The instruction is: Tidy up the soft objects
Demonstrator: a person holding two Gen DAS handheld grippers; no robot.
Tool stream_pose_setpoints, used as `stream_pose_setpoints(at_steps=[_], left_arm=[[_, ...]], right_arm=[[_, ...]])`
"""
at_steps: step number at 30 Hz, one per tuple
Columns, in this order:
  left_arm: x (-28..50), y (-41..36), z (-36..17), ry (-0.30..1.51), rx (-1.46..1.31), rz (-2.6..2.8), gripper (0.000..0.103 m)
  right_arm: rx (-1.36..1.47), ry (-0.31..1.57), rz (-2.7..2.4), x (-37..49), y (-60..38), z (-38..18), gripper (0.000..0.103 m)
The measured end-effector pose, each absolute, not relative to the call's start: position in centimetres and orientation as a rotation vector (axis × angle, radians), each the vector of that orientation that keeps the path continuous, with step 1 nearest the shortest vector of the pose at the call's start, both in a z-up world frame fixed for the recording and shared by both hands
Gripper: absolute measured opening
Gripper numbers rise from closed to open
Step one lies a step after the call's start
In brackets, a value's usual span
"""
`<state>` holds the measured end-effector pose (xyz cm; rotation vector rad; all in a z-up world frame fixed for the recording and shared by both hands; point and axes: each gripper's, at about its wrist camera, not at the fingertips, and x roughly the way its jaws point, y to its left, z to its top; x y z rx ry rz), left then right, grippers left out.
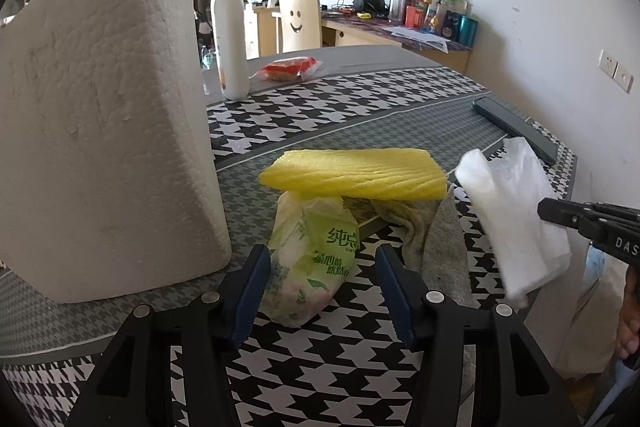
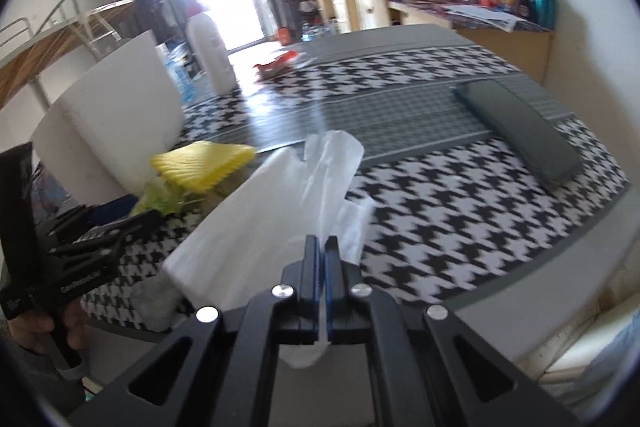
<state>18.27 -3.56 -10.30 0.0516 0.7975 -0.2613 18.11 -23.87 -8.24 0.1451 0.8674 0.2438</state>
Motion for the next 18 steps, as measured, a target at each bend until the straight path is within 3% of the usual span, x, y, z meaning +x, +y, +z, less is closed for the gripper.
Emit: stream_pose_setpoints(at_steps=[4,8,9,15,18], left_arm=[[18.4,-3.6,-10.3,0.799,0.047,-0.263,0.056],[18.4,-3.6,-10.4,0.805,0.053,-0.266,0.047],[18.5,-3.7,-10.4,0.807,0.057,-0.265,0.047],[18.5,-4.2,-10.6,0.813,0.075,-0.277,0.038],[18.6,-4.1,-10.5,0.811,0.066,-0.287,0.028]], right_arm=[[0.151,0.896,0.211,18.6,-24.1,-8.9,0.008],[0.117,0.856,0.221,18.1,-23.0,-8.6,0.059],[0.102,0.843,0.227,18.0,-22.7,-8.4,0.066],[0.051,0.850,0.218,18.4,-22.0,-8.6,0.067],[0.037,0.861,0.209,18.6,-21.8,-9.1,0.067]])
